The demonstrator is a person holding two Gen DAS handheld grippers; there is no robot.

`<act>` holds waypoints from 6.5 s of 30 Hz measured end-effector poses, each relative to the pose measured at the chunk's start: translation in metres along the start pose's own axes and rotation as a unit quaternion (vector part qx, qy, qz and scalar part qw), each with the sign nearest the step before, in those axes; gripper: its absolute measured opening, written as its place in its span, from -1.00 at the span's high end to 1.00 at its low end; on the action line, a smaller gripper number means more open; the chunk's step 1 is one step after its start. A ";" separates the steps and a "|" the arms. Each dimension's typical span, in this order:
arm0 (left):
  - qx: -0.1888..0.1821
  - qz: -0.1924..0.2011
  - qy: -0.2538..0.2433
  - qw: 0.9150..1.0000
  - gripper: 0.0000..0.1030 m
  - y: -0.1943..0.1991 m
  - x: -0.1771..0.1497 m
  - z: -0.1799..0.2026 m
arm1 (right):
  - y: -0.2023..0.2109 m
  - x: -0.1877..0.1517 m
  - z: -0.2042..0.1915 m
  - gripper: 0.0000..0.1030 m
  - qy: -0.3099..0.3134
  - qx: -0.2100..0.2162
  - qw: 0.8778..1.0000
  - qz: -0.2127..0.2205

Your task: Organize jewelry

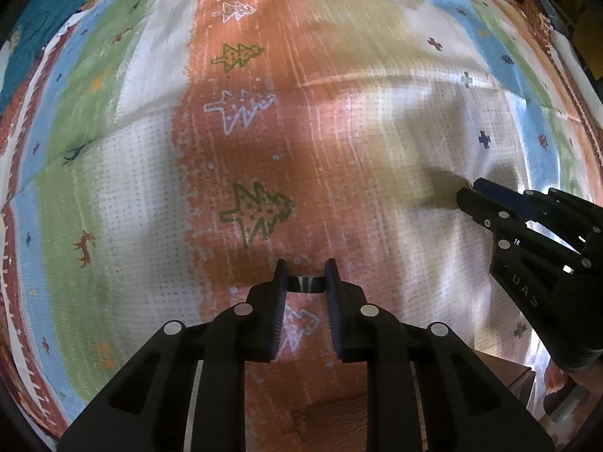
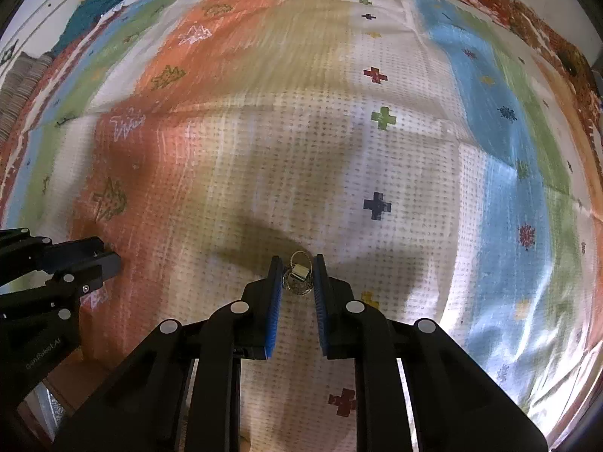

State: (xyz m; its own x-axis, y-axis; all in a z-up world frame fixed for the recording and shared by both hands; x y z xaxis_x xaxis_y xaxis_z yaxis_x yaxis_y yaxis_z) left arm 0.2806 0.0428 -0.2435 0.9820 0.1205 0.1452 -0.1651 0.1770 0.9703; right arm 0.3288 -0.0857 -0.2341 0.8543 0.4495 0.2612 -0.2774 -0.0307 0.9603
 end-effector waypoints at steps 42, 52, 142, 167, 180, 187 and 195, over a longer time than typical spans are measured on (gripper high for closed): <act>-0.002 0.106 -0.032 0.994 0.63 0.081 -0.007 0.014 | 0.075 -0.021 0.006 0.67 -0.008 0.017 0.997 0.070; -0.007 0.129 -0.045 0.991 0.63 0.101 -0.015 0.022 | 0.104 -0.030 -0.001 0.67 0.004 0.032 0.995 0.096; -0.048 0.258 -0.056 0.963 -0.33 0.199 -0.176 0.046 | 0.218 -0.171 -0.013 -0.53 0.021 0.048 0.976 0.210; -0.034 0.294 -0.069 0.953 -0.89 0.211 -0.205 0.056 | 0.248 -0.201 -0.015 -0.86 0.025 0.056 0.967 0.247; -0.016 0.296 -0.070 0.953 -0.89 0.211 -0.206 0.061 | 0.249 -0.203 -0.013 -0.86 0.024 0.050 0.966 0.251; -0.015 0.301 -0.075 0.951 -0.89 0.212 -0.207 0.060 | 0.250 -0.203 -0.012 -0.86 0.022 0.051 0.966 0.252; -0.009 0.316 -0.095 0.944 -0.89 0.217 -0.211 0.067 | 0.253 -0.202 -0.010 -0.87 0.013 0.051 0.965 0.255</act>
State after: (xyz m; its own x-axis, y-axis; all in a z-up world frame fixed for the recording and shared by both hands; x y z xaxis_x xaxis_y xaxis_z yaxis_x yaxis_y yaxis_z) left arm 0.0434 -0.0098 -0.0509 0.6859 0.0315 0.7270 -0.7228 0.1457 0.6756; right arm 0.0815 -0.1751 -0.0446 0.6054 0.3753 0.7018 -0.6132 -0.3421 0.7120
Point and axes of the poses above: each gripper's, at about its wrist camera, not at the fingertips, and y roughly against the way its jaws point, z to its right, x to its top, the point moved 6 cm from there along -y, roughly the way its jaws point, and after that the axes turned 7 degrees about -x, right-handed, at the moved point
